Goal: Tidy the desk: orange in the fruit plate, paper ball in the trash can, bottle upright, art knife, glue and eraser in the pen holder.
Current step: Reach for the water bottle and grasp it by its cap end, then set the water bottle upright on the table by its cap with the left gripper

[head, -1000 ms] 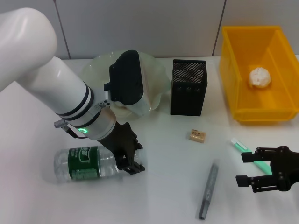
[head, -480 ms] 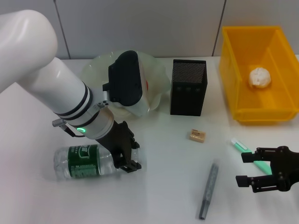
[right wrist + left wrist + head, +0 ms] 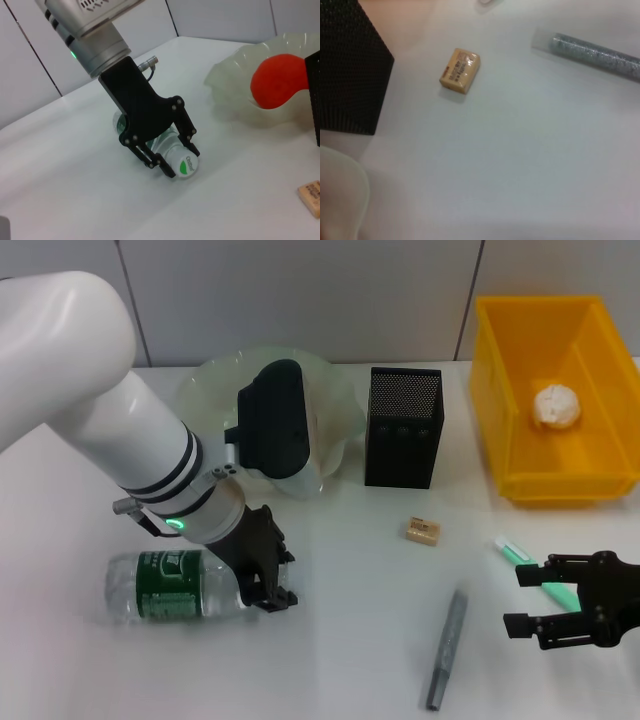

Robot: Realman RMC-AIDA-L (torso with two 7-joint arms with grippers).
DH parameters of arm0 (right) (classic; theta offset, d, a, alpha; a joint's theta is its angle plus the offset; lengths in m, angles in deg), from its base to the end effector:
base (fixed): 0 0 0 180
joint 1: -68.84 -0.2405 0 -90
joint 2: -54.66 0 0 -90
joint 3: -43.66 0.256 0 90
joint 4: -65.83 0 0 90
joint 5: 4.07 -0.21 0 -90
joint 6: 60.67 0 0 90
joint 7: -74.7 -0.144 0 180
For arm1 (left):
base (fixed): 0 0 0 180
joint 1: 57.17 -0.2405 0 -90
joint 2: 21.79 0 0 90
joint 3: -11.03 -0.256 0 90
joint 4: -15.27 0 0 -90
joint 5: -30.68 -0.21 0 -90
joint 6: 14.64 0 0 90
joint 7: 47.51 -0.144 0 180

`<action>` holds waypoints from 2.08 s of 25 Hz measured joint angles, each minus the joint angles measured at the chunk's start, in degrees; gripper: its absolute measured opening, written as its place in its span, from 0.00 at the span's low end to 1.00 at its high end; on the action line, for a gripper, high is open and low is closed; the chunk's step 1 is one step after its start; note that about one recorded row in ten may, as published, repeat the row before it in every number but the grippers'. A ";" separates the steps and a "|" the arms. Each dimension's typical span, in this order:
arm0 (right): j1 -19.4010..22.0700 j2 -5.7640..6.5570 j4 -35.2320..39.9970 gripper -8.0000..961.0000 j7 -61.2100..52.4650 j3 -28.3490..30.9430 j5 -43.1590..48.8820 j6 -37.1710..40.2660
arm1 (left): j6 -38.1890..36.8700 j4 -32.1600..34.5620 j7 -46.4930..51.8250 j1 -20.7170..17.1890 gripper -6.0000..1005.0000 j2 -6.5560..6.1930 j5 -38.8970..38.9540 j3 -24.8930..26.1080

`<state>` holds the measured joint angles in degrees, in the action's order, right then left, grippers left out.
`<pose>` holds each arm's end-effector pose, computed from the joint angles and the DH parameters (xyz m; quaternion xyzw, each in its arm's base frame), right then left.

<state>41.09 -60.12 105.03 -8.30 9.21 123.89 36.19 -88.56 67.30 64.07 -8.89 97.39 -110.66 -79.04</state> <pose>0.3058 0.3002 0.0296 -0.9475 0.2650 0.1572 0.0858 -0.1621 0.3778 -0.0764 -0.9735 0.0049 0.2212 0.0584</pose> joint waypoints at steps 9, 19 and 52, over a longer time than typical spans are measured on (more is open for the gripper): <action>-0.02 0.02 0.00 0.83 -0.22 0.28 0.00 0.21 | -5.04 6.54 0.54 -1.68 0.45 -0.36 1.12 6.59; -0.20 0.13 0.02 0.82 -0.23 0.29 0.00 0.25 | -22.08 11.04 -7.74 -3.91 0.45 -1.17 9.51 34.00; -0.11 0.38 0.01 0.80 -0.34 0.00 0.00 0.51 | -17.64 10.10 -14.02 -14.54 0.45 -5.10 20.02 48.76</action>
<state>40.98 -59.75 105.04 -8.65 9.21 123.89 36.69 -106.20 77.40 50.05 -23.42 92.28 -90.64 -30.27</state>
